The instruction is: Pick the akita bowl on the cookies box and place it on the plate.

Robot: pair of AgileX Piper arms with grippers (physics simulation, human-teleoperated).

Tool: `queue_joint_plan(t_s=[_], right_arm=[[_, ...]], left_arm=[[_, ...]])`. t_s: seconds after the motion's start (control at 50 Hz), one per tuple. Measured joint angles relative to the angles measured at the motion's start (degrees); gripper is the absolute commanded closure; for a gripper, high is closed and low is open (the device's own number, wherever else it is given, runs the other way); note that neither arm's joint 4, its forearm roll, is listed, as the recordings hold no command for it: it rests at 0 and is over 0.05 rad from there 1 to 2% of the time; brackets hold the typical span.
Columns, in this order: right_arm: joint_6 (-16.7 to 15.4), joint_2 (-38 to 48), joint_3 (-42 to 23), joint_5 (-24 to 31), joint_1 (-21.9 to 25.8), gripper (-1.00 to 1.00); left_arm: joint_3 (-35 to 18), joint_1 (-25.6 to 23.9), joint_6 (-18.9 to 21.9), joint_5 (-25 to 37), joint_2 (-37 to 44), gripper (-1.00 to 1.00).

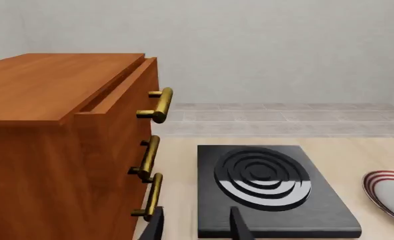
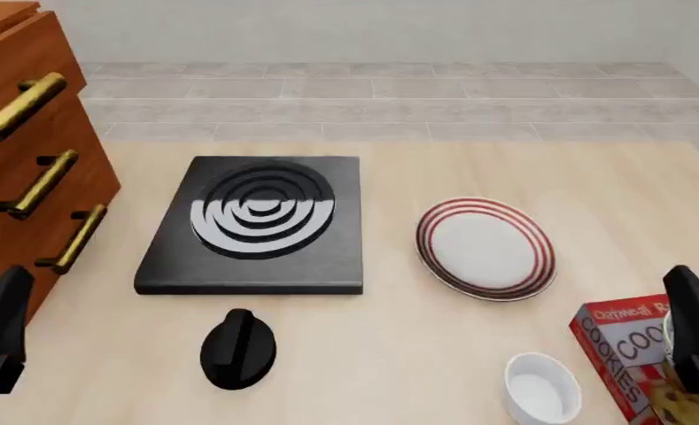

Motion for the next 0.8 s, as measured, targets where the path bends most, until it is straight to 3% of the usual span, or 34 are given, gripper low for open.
queue_joint_plan(t_s=[0.56, 0.8], right_arm=[[1.3, 0.7, -0.8, 1.2, 0.1, -1.00], [2.4, 3.1, -10.3, 6.4, -0.1, -1.00]], left_arm=[[0.0, 0.0, 0.0, 0.0, 0.0, -1.00], [0.0, 0.0, 0.0, 0.0, 0.0, -1.00]])
